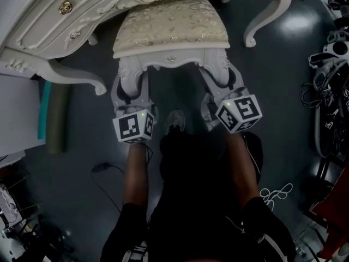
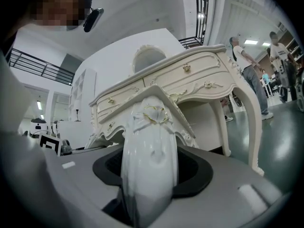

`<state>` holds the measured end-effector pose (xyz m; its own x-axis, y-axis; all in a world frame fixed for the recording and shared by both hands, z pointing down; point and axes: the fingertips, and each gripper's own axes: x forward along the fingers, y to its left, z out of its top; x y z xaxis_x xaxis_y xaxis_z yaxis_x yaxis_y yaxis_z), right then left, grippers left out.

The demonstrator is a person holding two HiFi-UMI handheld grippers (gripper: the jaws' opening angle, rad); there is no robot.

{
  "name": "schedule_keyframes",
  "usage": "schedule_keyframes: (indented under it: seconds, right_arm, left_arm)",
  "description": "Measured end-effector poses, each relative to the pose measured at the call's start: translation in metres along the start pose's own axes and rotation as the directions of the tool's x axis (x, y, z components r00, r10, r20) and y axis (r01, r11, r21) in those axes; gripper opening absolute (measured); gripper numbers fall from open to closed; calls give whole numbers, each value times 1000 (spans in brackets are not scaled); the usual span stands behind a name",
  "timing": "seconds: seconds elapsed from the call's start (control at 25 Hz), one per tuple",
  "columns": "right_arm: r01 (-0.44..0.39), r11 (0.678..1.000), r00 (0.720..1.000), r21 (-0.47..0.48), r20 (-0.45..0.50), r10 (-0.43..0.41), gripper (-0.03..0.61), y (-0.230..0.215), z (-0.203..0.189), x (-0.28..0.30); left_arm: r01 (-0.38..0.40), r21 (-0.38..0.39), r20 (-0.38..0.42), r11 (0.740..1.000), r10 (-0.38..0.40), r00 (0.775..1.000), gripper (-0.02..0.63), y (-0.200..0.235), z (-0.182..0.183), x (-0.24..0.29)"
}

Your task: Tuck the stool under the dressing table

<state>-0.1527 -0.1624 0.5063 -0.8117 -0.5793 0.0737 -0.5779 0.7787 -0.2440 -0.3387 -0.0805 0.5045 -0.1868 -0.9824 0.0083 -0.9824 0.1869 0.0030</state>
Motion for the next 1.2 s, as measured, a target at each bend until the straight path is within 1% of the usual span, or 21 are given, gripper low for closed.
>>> schedule_keyframes:
  seconds: [0.2,0.44,0.64,1.0,1.2]
  right_arm:
    - [-6,1000,1000,-28,-1,6,244,-2,-5,19]
    - [-5,1000,1000,-23,11,6,244,-9,-19,40]
    - [-12,999,1000,-34,8,13,244,-18,-24,51]
    - [-15,1000,1000,-19,21,15,244,-33,-26,64]
    - [-29,999,999,-22,37,30,244,-29,-29,59]
  left_arm:
    - [-10,-16,18,1000,10,1000,245,12,-10,12]
    - [-14,3,20,1000,14,1000,245,23,-21,28]
    - [-10,-12,30,1000,10,999,245,25,-31,40]
    - [-2,6,32,1000,2,999,245,22,-34,59]
    - [-13,17,49,1000,12,999,245,22,-34,50]
